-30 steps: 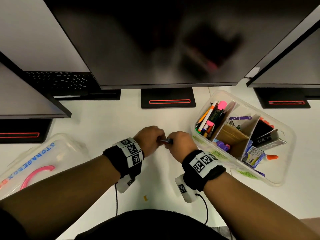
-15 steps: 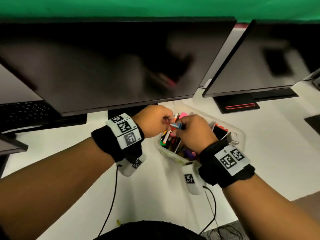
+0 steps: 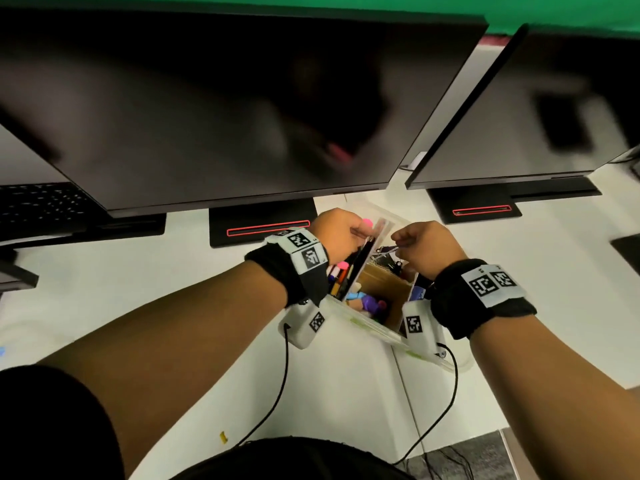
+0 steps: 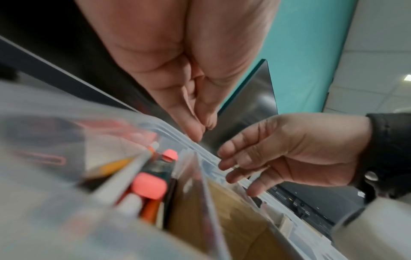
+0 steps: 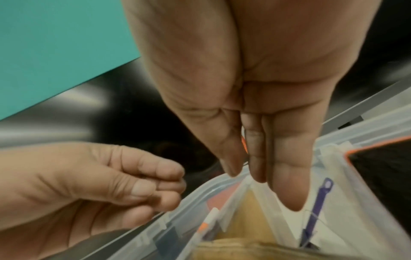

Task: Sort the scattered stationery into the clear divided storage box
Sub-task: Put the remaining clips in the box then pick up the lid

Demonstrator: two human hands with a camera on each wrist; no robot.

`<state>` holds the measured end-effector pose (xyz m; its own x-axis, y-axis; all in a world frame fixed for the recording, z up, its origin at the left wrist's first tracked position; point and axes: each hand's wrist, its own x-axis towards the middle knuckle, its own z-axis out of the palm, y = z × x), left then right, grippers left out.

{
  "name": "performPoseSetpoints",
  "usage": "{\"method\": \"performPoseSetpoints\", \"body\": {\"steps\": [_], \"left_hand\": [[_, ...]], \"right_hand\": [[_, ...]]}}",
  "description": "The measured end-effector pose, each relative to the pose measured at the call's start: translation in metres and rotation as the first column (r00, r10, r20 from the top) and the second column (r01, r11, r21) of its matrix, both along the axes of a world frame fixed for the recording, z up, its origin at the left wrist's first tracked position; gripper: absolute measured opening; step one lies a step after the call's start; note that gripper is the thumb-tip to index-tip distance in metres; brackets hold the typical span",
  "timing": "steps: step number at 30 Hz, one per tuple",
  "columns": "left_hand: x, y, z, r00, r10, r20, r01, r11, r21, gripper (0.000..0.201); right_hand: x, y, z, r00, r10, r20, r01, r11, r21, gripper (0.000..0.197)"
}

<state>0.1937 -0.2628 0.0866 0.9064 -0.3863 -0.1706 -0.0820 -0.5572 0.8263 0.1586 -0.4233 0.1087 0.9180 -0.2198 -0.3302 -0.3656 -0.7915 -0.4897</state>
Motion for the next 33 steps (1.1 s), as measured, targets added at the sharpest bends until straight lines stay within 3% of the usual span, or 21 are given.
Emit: {"method": "performPoseSetpoints", "body": {"steps": [4, 6, 9, 11, 15, 18, 21, 28, 33], "left_hand": [[0.01, 0.05, -0.008, 0.989, 0.113, -0.094, -0.12, 0.99, -0.068, 0.018], [0.011, 0.081, -0.015, 0.985, 0.157, -0.076, -0.161, 0.986, -0.044, 0.014], [0.004, 0.127, -0.032, 0.996, 0.084, -0.016, -0.08, 0.982, 0.172, 0.012], [-0.009, 0.154, -0.044, 0.998, 0.015, -0.059, 0.007, 0.937, 0.35, 0.015], [-0.045, 0.184, -0.072, 0.982, -0.01, -0.191, 0.096, 0.891, 0.444, 0.024], [-0.067, 0.191, -0.093, 0.969, -0.081, -0.234, 0.187, 0.859, 0.477, 0.031], [-0.077, 0.193, -0.109, 0.96, -0.143, -0.242, 0.242, 0.857, 0.454, 0.029], [-0.081, 0.197, -0.121, 0.966, -0.15, -0.21, 0.239, 0.823, 0.515, 0.017], [-0.077, 0.194, -0.116, 0.957, -0.139, -0.253, 0.257, 0.807, 0.532, 0.015]], "right_hand": [[-0.004, 0.026, 0.007, 0.994, 0.029, 0.103, -0.038, 0.995, 0.095, 0.021], [-0.008, 0.052, 0.011, 0.989, 0.085, 0.12, -0.104, 0.982, 0.157, 0.016], [-0.016, 0.093, 0.006, 0.962, 0.249, 0.11, -0.263, 0.954, 0.144, 0.013], [-0.022, 0.12, -0.005, 0.918, 0.386, 0.096, -0.394, 0.916, 0.081, 0.017], [-0.037, 0.164, -0.04, 0.77, 0.633, -0.085, -0.638, 0.765, -0.084, 0.029], [-0.047, 0.185, -0.075, 0.661, 0.692, -0.292, -0.738, 0.669, -0.085, 0.035], [-0.054, 0.19, -0.103, 0.633, 0.673, -0.384, -0.755, 0.646, -0.112, 0.039], [-0.07, 0.184, -0.122, 0.614, 0.721, -0.322, -0.779, 0.619, -0.099, 0.058], [-0.069, 0.158, -0.12, 0.639, 0.706, -0.306, -0.747, 0.664, -0.025, 0.051]]}}
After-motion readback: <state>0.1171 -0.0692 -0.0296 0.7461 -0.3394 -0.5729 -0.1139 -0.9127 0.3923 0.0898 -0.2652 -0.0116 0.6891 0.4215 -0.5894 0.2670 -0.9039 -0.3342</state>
